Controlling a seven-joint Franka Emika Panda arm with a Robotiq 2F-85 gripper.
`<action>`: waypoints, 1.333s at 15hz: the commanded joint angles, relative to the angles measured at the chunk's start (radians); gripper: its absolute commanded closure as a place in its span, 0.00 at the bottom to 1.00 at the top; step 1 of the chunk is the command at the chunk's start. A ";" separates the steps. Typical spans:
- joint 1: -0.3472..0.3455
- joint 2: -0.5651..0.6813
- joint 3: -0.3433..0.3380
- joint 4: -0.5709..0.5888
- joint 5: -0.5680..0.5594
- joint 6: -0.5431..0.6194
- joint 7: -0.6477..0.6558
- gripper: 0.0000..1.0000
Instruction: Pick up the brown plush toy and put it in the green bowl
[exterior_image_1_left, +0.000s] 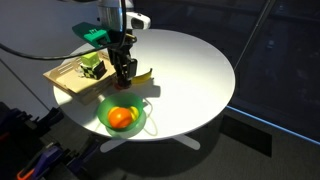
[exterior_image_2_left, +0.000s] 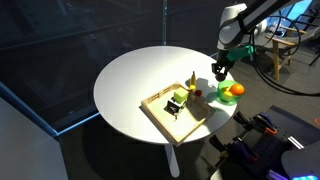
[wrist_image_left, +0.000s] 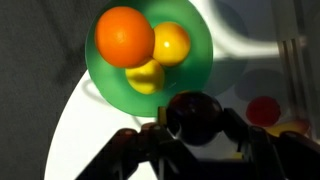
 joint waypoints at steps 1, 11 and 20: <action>0.002 -0.042 0.000 -0.058 -0.024 0.034 -0.012 0.66; -0.007 -0.094 -0.011 -0.165 -0.034 0.102 -0.020 0.66; -0.029 -0.095 -0.027 -0.204 -0.020 0.143 -0.033 0.66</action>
